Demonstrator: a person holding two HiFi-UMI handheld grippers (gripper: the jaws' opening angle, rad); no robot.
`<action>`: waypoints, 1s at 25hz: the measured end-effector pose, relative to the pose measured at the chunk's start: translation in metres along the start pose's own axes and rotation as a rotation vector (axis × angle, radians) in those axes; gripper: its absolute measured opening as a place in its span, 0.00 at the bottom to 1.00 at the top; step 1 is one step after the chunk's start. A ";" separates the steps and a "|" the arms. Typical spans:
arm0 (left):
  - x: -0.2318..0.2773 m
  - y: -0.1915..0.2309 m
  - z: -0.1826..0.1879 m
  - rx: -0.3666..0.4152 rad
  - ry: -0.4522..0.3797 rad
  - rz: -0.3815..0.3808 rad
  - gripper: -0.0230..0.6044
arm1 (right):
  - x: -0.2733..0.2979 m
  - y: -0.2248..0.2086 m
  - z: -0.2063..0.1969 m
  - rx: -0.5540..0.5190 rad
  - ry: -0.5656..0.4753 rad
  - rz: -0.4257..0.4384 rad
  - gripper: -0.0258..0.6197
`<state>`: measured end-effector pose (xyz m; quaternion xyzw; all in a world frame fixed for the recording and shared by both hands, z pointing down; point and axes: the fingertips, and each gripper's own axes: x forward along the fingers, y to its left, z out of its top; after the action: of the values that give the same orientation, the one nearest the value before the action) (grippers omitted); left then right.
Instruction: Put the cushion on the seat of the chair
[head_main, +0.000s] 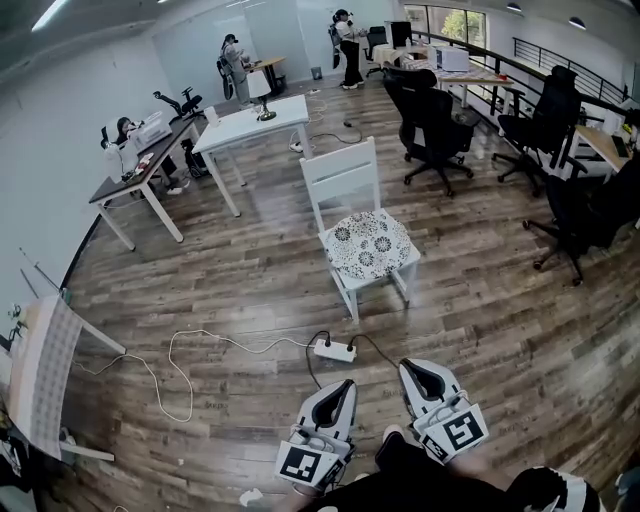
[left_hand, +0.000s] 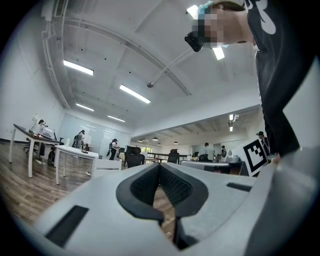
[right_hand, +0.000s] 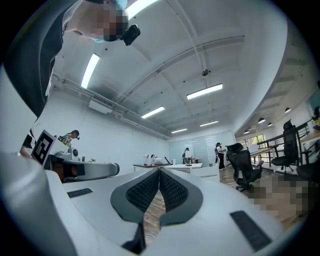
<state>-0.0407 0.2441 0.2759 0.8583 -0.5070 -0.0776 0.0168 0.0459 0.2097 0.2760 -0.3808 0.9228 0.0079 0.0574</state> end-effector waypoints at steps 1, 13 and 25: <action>-0.008 -0.003 0.001 0.001 0.001 -0.003 0.05 | -0.006 0.008 0.001 -0.005 -0.005 -0.003 0.07; -0.087 -0.053 0.000 -0.008 0.008 -0.062 0.05 | -0.079 0.083 0.000 -0.006 -0.018 -0.039 0.07; -0.075 -0.069 0.019 0.000 -0.042 0.001 0.05 | -0.089 0.081 0.014 -0.061 0.013 0.072 0.07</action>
<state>-0.0194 0.3437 0.2586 0.8562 -0.5076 -0.0955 0.0063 0.0527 0.3307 0.2697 -0.3488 0.9357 0.0355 0.0398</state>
